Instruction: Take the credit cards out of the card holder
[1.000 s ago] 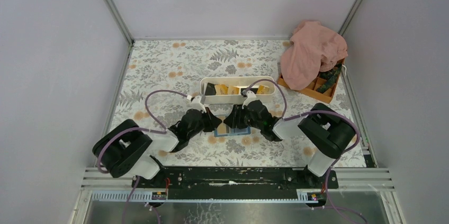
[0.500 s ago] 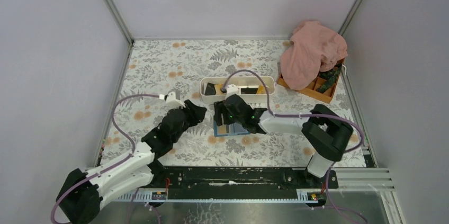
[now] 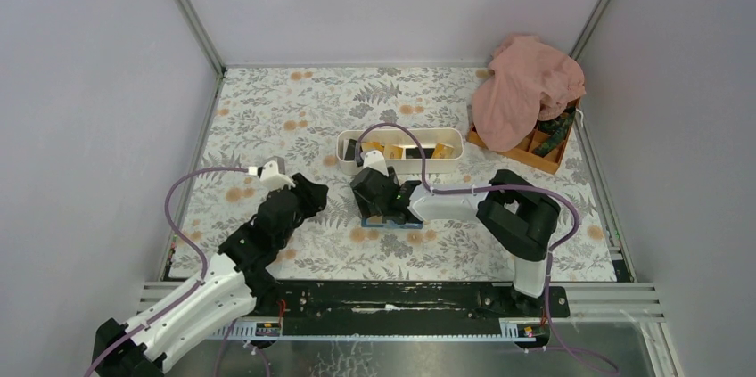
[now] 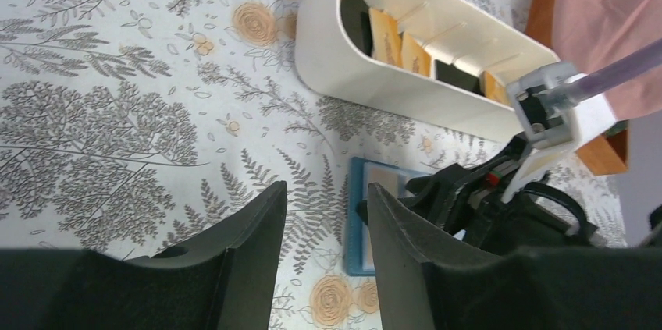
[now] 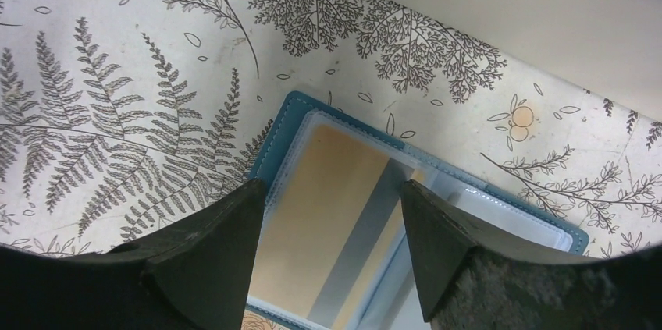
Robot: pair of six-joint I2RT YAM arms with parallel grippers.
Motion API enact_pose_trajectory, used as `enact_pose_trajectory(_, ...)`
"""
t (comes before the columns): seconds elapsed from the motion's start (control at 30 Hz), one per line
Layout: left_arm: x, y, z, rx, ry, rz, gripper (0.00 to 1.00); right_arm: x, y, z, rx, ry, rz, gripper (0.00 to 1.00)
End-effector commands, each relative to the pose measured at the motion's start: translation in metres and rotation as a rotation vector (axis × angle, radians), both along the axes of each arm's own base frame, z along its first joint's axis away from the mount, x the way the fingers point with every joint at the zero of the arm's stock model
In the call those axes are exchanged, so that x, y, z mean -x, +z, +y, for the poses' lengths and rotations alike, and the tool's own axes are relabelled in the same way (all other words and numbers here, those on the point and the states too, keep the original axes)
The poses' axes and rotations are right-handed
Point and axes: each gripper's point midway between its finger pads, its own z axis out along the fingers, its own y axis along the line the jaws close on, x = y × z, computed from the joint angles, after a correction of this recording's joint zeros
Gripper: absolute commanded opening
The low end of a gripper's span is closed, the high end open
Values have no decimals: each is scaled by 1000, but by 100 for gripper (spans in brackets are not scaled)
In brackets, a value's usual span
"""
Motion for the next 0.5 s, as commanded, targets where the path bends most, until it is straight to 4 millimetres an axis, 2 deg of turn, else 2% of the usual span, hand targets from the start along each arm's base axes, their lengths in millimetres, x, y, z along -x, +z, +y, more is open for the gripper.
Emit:
enact_pose_trajectory(0.0,1,-14,8,-52,10,20,50,-2,2,-3,52,-28,-24,68)
enact_pose_trajectory(0.27,0,-16,3,-46,-20,20,49,0,3,-3,27,-53,-17,37)
enact_pose_trajectory(0.37,0,-18,1,-44,-30,25,49,0,7,-3,9,-57,-23,29)
enact_pose_trajectory(0.47,0,-19,-1,-42,-39,27,49,-1,12,-2,-11,-62,-30,26)
